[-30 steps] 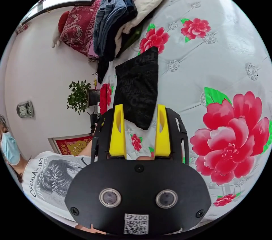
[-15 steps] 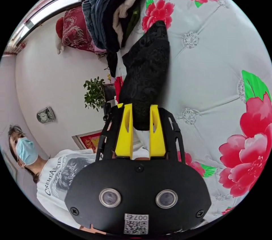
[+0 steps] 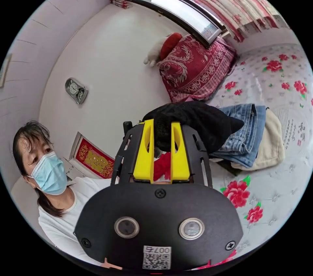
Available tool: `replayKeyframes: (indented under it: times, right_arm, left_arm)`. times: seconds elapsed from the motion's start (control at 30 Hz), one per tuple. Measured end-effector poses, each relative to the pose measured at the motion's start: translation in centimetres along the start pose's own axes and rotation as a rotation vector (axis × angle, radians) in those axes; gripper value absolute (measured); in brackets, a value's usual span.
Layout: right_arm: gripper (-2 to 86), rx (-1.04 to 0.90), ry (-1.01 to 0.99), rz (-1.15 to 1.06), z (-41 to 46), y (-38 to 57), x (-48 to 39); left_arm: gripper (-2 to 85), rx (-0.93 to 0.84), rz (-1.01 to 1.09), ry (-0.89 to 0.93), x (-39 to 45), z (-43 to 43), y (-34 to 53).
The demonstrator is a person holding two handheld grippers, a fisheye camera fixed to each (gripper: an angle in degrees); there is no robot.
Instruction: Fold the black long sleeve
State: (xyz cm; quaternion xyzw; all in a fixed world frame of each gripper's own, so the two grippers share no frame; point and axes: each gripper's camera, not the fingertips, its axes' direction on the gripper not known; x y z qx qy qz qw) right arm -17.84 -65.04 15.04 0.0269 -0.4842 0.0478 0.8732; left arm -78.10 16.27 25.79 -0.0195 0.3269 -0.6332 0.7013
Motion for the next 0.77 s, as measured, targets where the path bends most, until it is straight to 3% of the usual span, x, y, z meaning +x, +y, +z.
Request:
replayKeyframes:
  times: [0.13, 0.23, 0.3, 0.43, 0.57, 0.63, 0.77]
  right_arm:
    - [4.7, -0.003, 0.128, 0.000, 6.9, -1.5, 3.0]
    - [5.6, -0.119, 0.337, 0.100, 12.8, 2.2, 8.7]
    - [6.1, -0.230, 0.465, 0.104, 15.8, 6.9, 11.1]
    - [6.9, -0.632, 0.801, 0.069, 21.0, 22.7, 14.9]
    - [6.3, -0.991, 1.070, 0.027, 21.8, 39.3, 15.4]
    - [5.9, -1.036, 1.095, 0.042, 20.9, 43.6, 14.3]
    - [4.7, -0.921, 1.071, 0.111, 19.9, 47.6, 12.5]
  left_arm:
    - [5.4, -0.030, 0.037, -0.249, -2.6, 4.3, 1.5]
    - [6.5, -0.208, -0.222, -0.426, -11.0, 9.9, 10.1]
    - [6.3, -0.302, -0.235, -0.466, -12.6, 12.1, 16.6]
    - [6.3, -0.650, -0.155, -0.613, -11.2, 18.1, 33.2]
    - [6.4, -0.906, -0.079, -0.571, -7.1, 23.5, 45.7]
    - [6.5, -1.034, 0.003, -0.609, -4.4, 27.1, 51.2]
    - [6.5, -1.102, 0.091, -0.621, -1.8, 32.2, 55.1]
